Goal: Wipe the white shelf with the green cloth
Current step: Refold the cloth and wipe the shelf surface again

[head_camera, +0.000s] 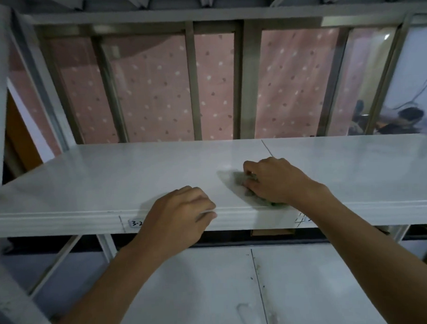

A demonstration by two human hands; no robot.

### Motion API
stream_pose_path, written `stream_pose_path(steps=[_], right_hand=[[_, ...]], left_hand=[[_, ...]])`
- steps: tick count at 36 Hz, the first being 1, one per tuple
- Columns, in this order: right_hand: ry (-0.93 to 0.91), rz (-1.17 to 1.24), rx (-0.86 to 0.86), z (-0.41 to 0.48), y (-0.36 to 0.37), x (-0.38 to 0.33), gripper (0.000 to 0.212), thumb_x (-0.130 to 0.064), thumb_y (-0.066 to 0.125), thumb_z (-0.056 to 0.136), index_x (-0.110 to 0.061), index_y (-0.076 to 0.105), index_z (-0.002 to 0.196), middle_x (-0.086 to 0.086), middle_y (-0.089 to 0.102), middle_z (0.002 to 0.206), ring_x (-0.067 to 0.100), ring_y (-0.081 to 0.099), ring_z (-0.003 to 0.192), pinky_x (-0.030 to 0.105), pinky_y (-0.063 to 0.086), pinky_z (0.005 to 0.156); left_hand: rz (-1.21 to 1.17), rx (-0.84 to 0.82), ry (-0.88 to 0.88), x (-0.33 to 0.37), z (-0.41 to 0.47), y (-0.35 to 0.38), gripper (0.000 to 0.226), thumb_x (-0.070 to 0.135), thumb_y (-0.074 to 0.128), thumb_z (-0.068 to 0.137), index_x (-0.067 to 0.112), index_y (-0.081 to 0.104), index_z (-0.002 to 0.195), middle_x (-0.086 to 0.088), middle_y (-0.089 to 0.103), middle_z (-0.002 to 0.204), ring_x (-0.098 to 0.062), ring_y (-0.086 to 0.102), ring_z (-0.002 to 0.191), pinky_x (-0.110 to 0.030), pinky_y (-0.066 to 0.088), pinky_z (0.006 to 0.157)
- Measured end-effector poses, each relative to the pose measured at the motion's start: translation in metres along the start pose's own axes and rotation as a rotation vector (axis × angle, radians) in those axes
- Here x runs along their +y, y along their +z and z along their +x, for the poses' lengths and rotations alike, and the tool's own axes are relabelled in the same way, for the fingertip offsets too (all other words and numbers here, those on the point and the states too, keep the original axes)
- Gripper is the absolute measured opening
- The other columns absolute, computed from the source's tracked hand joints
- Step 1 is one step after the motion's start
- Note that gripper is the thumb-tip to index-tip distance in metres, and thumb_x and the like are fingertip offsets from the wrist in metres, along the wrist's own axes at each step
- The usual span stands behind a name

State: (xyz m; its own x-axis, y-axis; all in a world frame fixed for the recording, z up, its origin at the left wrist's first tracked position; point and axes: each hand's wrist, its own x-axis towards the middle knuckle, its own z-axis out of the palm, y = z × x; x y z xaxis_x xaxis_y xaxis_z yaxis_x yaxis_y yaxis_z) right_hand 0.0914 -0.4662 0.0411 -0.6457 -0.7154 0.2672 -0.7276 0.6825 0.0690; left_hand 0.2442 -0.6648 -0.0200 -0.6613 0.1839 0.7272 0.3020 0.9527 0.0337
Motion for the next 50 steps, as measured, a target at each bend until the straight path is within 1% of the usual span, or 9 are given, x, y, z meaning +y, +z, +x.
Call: stream_pose_path(steps=[6, 14, 20, 25, 34, 40, 44, 47, 50], right_hand=[[0.382, -0.049, 0.129, -0.021, 0.004, -0.015, 0.024, -0.035, 0.042, 0.099, -0.014, 0.054, 0.099, 0.005, 0.048, 0.079, 0.027, 0.045, 0.073, 0.033, 0.039, 0.062], [0.587, -0.049, 0.066, -0.004, 0.006, -0.048, 0.025, -0.035, 0.042, 0.097, -0.014, 0.051, 0.106, 0.007, 0.046, 0.082, 0.028, 0.043, 0.078, 0.034, 0.039, 0.067], [0.371, -0.016, 0.023, 0.048, 0.013, -0.13, 0.025, -0.034, 0.042, 0.098, -0.015, 0.046, 0.113, 0.005, 0.046, 0.078, 0.028, 0.046, 0.079, 0.034, 0.037, 0.064], [0.168, 0.064, -0.012, 0.1, 0.021, -0.231, 0.033, -0.03, 0.044, 0.095, -0.015, 0.046, 0.124, 0.011, 0.061, 0.107, 0.033, 0.056, 0.103, 0.034, 0.04, 0.068], [0.012, 0.231, 0.117, 0.129, 0.028, -0.38, 0.027, -0.018, 0.047, 0.091, -0.012, 0.05, 0.117, 0.011, 0.059, 0.101, 0.03, 0.058, 0.091, 0.033, 0.033, 0.068], [-0.047, 0.245, 0.23, 0.149, 0.044, -0.481, 0.021, -0.015, 0.051, 0.09, -0.01, 0.054, 0.111, 0.014, 0.06, 0.102, 0.032, 0.059, 0.088, 0.041, 0.044, 0.085], [-0.28, 0.307, 0.291, 0.163, 0.038, -0.525, 0.024, -0.028, 0.055, 0.093, -0.013, 0.056, 0.113, 0.01, 0.065, 0.099, 0.028, 0.064, 0.085, 0.033, 0.043, 0.069], [-0.454, 0.431, 0.126, 0.176, 0.027, -0.521, 0.02, -0.035, 0.055, 0.092, -0.018, 0.06, 0.103, 0.006, 0.065, 0.092, 0.024, 0.063, 0.079, 0.031, 0.05, 0.067], [-0.439, 0.529, 0.065, 0.194, 0.014, -0.493, 0.02, -0.035, 0.048, 0.097, -0.019, 0.06, 0.097, 0.0, 0.061, 0.088, 0.017, 0.058, 0.073, 0.033, 0.052, 0.069]], left_hand=[[0.065, 0.132, 0.101, -0.02, -0.01, -0.009, 0.018, 0.019, 0.072, 0.09, 0.014, 0.073, 0.073, 0.004, 0.069, 0.077, -0.018, 0.063, 0.068, -0.031, 0.053, 0.059], [0.112, 0.138, 0.103, -0.066, -0.049, -0.039, 0.018, 0.018, 0.066, 0.095, 0.013, 0.073, 0.079, 0.002, 0.071, 0.085, -0.019, 0.064, 0.073, -0.037, 0.054, 0.064], [0.14, 0.245, 0.05, -0.117, -0.085, -0.07, 0.023, 0.02, 0.073, 0.095, 0.01, 0.071, 0.074, -0.003, 0.068, 0.079, -0.025, 0.061, 0.068, -0.039, 0.053, 0.064], [0.114, 0.233, 0.037, -0.161, -0.115, -0.102, 0.021, 0.021, 0.075, 0.095, 0.007, 0.074, 0.08, -0.004, 0.071, 0.086, -0.026, 0.065, 0.076, -0.039, 0.055, 0.072], [0.333, 0.252, -0.067, -0.22, -0.178, -0.168, 0.022, 0.01, 0.061, 0.1, -0.003, 0.073, 0.088, -0.015, 0.072, 0.091, -0.029, 0.069, 0.084, -0.033, 0.052, 0.084], [0.179, 0.379, -0.507, -0.227, -0.199, -0.208, 0.021, 0.014, 0.049, 0.104, 0.002, 0.064, 0.111, -0.003, 0.064, 0.103, -0.014, 0.058, 0.089, -0.01, 0.035, 0.076], [0.142, 0.461, -0.675, -0.231, -0.203, -0.226, 0.017, 0.008, 0.066, 0.096, 0.02, 0.064, 0.107, 0.041, 0.054, 0.102, 0.006, 0.056, 0.084, 0.002, 0.037, 0.079], [0.13, 0.557, -0.753, -0.227, -0.201, -0.236, 0.018, 0.011, 0.075, 0.09, 0.018, 0.062, 0.101, 0.023, 0.057, 0.092, 0.026, 0.05, 0.086, 0.008, 0.032, 0.08], [0.169, 0.568, -0.727, -0.221, -0.198, -0.235, 0.018, 0.009, 0.074, 0.09, 0.008, 0.062, 0.103, -0.001, 0.057, 0.09, 0.023, 0.051, 0.084, 0.006, 0.033, 0.077]])
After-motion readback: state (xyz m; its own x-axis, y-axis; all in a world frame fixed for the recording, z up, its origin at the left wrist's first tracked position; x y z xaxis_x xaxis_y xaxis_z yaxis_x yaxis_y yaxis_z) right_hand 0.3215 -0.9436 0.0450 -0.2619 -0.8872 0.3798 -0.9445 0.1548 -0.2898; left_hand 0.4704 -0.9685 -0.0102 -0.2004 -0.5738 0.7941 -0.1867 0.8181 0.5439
